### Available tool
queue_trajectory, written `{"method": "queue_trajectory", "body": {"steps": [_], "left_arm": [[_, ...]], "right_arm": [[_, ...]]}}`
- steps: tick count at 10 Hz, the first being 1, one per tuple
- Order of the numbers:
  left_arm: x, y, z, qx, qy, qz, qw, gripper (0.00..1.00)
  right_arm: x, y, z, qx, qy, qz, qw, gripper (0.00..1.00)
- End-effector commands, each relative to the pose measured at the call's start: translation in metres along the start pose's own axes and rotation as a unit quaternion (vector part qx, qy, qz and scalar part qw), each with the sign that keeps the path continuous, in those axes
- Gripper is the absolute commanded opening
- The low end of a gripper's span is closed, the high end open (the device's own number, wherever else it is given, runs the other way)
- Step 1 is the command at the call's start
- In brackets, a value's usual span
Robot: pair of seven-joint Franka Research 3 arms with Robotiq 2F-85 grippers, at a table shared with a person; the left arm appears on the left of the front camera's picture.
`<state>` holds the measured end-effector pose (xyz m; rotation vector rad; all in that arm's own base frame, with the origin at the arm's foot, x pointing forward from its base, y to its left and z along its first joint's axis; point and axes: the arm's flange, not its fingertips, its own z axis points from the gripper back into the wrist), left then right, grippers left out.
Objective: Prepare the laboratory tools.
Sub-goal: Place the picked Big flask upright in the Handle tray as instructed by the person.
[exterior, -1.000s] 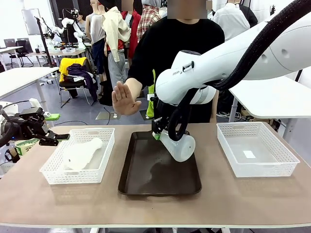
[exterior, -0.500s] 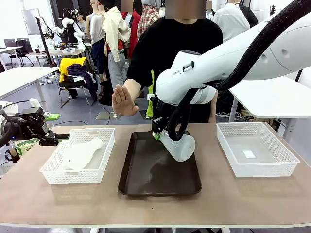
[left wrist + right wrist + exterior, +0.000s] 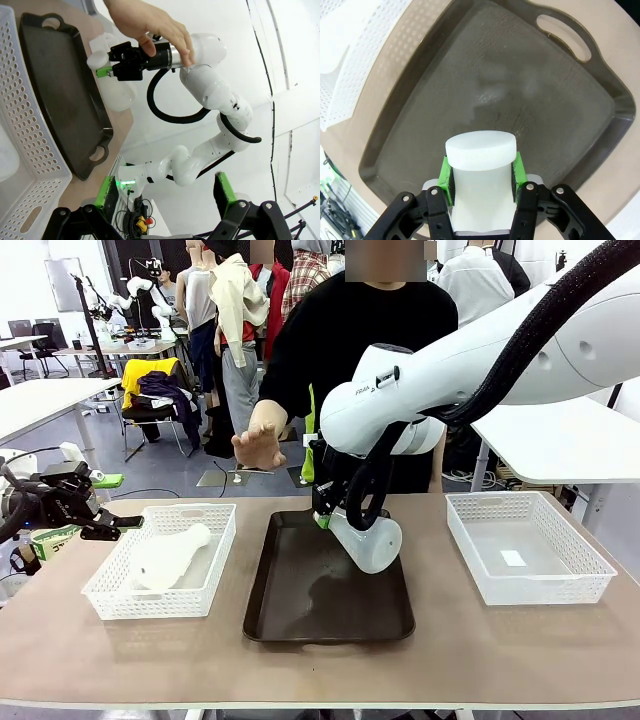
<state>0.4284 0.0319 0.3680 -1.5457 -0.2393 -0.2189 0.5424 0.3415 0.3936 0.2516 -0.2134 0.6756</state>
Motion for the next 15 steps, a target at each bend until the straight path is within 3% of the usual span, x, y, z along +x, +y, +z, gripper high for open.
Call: {"method": "queue_trajectory", "body": {"steps": [1,15], "left_arm": [[0.001,-0.0025,0.0004,-0.007,-0.006,-0.006,1.0,1.0],[0.001,-0.0025,0.0004,-0.007,-0.006,-0.006,1.0,1.0]], "right_arm": [[0.0001,0.0005,0.0009,0.0,-0.001,-0.001,1.0,0.0],[0.0001,0.0005,0.0009,0.0,-0.001,-0.001,1.0,0.0]]}}
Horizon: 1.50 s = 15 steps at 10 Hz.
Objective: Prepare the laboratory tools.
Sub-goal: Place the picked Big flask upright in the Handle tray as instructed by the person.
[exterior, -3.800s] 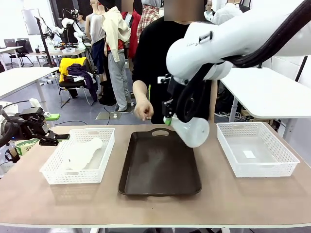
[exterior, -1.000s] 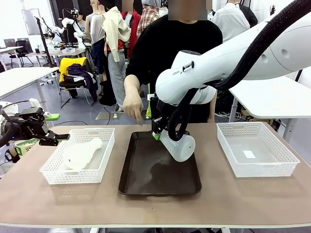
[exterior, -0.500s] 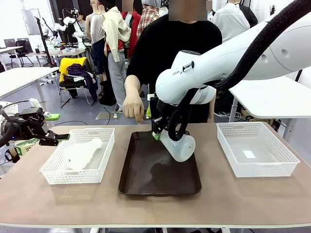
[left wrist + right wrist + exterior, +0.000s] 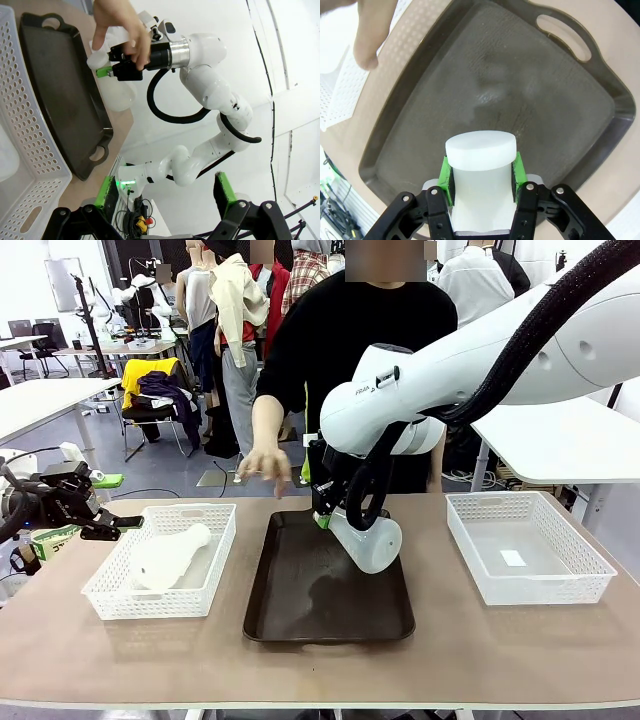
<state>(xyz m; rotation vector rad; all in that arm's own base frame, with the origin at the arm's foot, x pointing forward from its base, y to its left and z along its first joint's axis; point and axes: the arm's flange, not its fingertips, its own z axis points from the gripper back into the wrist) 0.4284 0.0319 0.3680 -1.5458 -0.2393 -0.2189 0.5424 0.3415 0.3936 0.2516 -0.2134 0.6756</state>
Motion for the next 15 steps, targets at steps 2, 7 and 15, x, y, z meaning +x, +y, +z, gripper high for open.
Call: {"method": "queue_trajectory", "body": {"steps": [2,7,15], "left_arm": [[0.001,-0.0025,0.0004,-0.007,-0.006,-0.006,1.0,1.0],[0.001,-0.0025,0.0004,-0.007,-0.006,-0.006,1.0,1.0],[0.001,-0.0025,0.0004,-0.007,-0.006,-0.006,1.0,1.0]], "right_arm": [[0.0001,0.0005,0.0009,0.0,-0.001,-0.001,1.0,0.0],[0.0001,0.0005,0.0009,0.0,-0.001,-0.001,1.0,0.0],[0.0001,0.0005,0.0009,0.0,-0.001,-0.001,1.0,0.0]]}}
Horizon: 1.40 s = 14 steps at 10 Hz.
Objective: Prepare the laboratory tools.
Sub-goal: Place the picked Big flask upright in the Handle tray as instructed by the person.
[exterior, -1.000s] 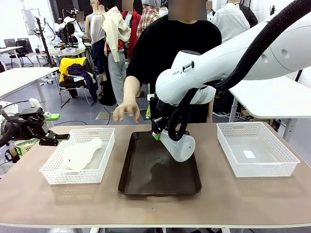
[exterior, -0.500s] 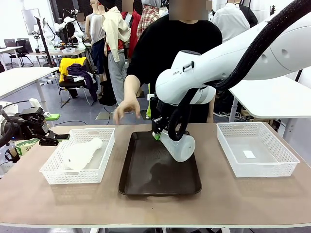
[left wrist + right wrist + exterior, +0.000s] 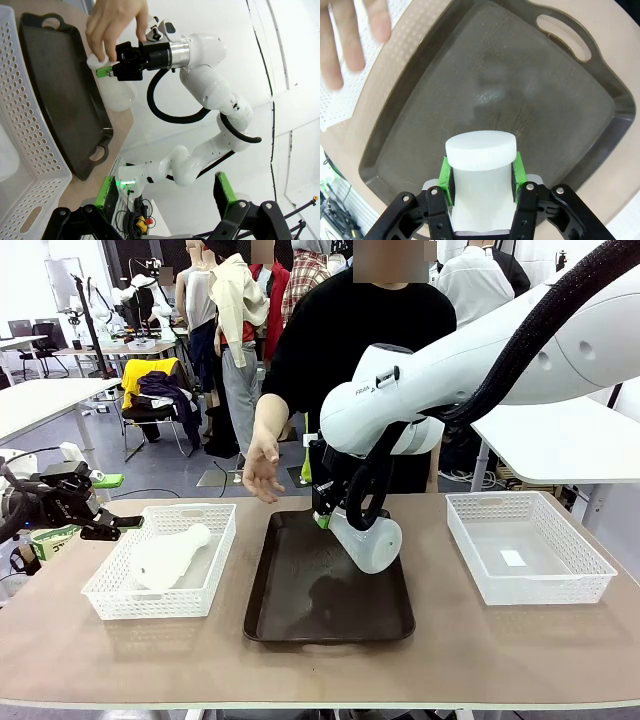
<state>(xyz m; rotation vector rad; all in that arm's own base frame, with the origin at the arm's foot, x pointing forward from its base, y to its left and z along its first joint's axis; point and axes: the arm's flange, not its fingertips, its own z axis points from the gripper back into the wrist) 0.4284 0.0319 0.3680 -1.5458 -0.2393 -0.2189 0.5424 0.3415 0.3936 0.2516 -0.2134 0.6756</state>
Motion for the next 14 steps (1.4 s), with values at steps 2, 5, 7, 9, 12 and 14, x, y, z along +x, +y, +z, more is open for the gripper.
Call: {"method": "queue_trajectory", "body": {"steps": [2,5,7,9,12,14], "left_arm": [[0.001,-0.003,0.0,-0.007,-0.006,-0.006,1.0,1.0],[0.001,-0.003,0.0,-0.007,-0.006,-0.006,1.0,1.0],[0.001,-0.003,0.0,-0.007,-0.006,-0.006,1.0,1.0],[0.001,-0.003,0.0,-0.007,-0.006,-0.006,1.0,1.0],[0.001,-0.003,0.0,-0.007,-0.006,-0.006,1.0,1.0],[0.001,-0.003,0.0,-0.007,-0.006,-0.006,1.0,1.0]], "right_arm": [[0.0,0.001,0.001,0.0,-0.001,-0.001,1.0,0.0],[0.0,0.001,0.001,0.0,-0.001,-0.001,1.0,0.0],[0.0,0.0,0.0,0.0,0.0,0.0,1.0,0.0],[-0.009,-0.001,0.011,0.055,-0.059,0.078,0.994,0.0],[-0.02,-0.01,0.03,0.148,-0.168,0.138,0.965,0.0],[-0.023,-0.021,0.029,0.228,-0.256,0.2,0.918,0.0]]}}
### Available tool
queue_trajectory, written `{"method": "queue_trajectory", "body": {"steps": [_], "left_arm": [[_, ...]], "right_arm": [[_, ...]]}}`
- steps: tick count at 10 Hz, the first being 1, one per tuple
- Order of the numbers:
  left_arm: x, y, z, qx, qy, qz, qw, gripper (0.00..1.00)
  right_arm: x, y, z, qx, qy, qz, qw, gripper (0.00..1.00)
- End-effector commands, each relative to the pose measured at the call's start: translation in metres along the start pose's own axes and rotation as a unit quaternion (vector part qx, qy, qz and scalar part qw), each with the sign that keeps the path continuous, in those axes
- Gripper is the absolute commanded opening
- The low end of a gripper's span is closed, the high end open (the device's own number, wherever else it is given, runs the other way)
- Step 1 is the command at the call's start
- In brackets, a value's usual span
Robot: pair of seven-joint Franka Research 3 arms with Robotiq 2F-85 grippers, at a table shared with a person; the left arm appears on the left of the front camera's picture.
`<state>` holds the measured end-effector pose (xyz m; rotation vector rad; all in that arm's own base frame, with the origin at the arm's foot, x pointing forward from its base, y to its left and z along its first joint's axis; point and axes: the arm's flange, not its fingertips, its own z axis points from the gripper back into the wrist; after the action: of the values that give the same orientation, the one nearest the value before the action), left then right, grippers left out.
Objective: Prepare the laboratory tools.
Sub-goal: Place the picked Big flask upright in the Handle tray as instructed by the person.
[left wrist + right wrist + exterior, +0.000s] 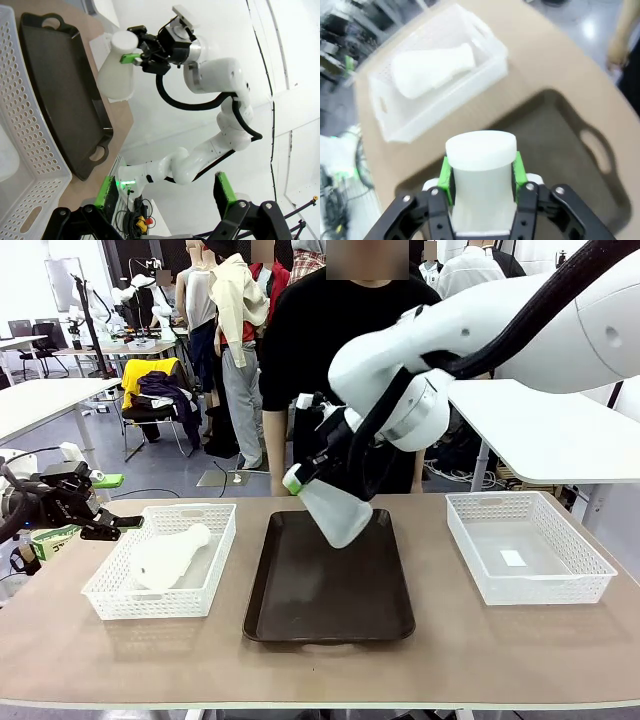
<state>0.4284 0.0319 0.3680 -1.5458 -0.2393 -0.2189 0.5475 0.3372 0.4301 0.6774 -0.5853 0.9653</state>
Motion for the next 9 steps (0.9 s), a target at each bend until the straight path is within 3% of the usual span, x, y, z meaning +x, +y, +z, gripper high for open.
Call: {"method": "queue_trajectory", "body": {"steps": [1,4,7,9], "left_arm": [[0.001,-0.003,0.0,-0.007,-0.006,-0.006,1.0,1.0],[0.001,-0.003,0.0,-0.007,-0.006,-0.006,1.0,1.0],[0.001,-0.003,0.0,-0.007,-0.006,-0.006,1.0,1.0],[0.001,-0.003,0.0,-0.007,-0.006,-0.006,1.0,1.0]], "right_arm": [[-0.038,-0.01,0.016,0.105,-0.099,0.083,0.986,0.0],[-0.047,-0.014,0.018,0.198,-0.177,0.203,0.943,0.0],[-0.055,-0.025,0.012,0.218,-0.207,0.197,0.933,0.0],[-0.043,-0.023,0.016,0.199,-0.187,0.209,0.939,0.0]]}}
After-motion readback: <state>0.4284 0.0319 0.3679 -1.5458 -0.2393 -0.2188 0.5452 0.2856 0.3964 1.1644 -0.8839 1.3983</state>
